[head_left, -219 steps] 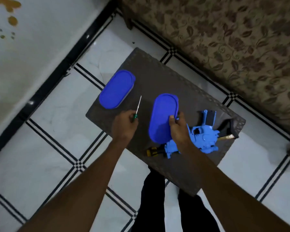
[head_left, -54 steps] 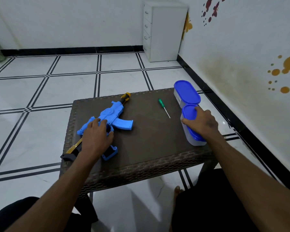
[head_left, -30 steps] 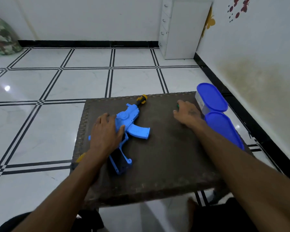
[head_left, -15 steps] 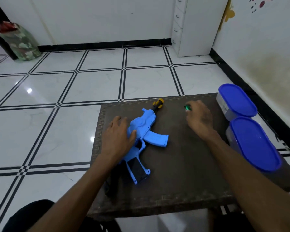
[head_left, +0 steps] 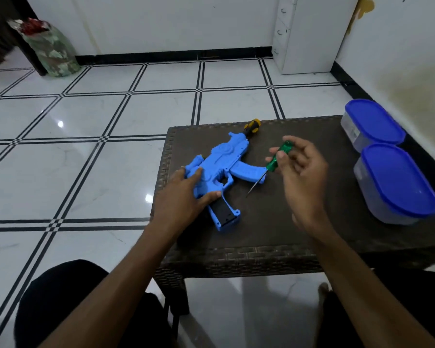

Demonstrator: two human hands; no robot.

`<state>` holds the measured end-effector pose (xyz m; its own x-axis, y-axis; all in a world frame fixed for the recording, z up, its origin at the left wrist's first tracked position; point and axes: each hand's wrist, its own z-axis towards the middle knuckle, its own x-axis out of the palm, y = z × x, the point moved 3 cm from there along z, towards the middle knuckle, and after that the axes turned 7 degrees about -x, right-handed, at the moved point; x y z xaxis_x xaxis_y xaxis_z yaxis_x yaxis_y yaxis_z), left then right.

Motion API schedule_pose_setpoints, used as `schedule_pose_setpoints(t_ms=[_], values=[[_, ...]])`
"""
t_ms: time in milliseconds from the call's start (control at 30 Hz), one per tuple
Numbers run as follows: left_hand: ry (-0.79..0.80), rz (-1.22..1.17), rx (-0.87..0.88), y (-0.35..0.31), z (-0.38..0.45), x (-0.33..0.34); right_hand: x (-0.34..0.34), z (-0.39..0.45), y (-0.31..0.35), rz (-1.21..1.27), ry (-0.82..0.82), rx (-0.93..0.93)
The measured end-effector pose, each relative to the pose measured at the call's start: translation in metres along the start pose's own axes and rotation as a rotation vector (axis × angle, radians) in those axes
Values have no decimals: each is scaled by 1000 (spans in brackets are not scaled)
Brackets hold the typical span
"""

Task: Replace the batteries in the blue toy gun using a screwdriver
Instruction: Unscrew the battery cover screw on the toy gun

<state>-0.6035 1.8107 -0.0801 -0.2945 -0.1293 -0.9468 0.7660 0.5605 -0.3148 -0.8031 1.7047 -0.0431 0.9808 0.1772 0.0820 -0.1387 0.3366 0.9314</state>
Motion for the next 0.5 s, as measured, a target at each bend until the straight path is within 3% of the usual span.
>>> schedule_pose_setpoints(t_ms=[267,500], values=[[-39,-8,-3,-32,16,14,3,-4,19,20,151,-133],[133,-45,-1,-37,24,19,-4,-7,20,-68,244,-214]])
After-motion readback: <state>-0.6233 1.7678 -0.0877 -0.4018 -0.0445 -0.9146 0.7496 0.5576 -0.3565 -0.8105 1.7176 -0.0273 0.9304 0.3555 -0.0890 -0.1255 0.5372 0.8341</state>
